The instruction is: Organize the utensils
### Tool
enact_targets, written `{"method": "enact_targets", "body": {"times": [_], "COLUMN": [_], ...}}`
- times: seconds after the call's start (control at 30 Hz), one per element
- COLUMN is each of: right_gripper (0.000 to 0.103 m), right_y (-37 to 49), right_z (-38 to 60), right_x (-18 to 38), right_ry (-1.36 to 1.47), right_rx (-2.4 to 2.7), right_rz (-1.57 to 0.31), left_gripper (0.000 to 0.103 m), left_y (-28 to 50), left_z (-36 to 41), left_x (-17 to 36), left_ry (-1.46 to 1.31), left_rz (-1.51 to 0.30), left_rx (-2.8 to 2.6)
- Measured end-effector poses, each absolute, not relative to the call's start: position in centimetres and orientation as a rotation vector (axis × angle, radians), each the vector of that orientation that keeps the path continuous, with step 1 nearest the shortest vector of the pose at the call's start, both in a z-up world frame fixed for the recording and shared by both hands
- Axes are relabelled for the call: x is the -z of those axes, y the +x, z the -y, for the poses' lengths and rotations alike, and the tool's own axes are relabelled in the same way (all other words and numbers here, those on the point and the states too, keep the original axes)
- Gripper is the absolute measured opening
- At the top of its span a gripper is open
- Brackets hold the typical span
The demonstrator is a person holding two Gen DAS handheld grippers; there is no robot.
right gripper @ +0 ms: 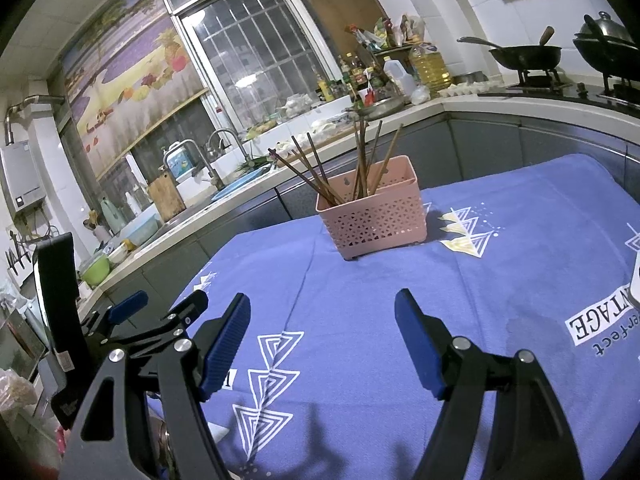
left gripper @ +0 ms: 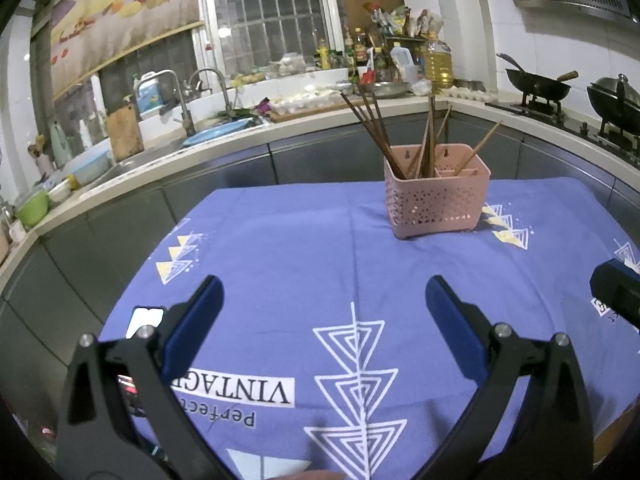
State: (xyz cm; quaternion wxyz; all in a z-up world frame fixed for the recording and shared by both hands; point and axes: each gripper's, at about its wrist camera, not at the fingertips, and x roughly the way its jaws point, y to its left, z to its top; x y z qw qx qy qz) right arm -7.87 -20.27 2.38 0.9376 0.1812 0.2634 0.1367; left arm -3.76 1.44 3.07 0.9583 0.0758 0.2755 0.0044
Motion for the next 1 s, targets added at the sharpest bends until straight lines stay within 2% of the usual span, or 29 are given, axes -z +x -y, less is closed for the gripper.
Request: {"method": "enact_targets", "body": {"times": [1.0], "right_gripper": [0.074], "right_y": [-8.31], "right_z": [20.40], "right_x": [-2.42], "right_ry": [0.369], "right_rx": [-0.272], "right_rz": [-0.542], "left_gripper": [0.097], "left_y": [-3.75], "left_z": [-0.48], "left_x": [-2.93], "left_ry": [0.165], "left_rz": [-0.573], "left_rx": [0.062]}}
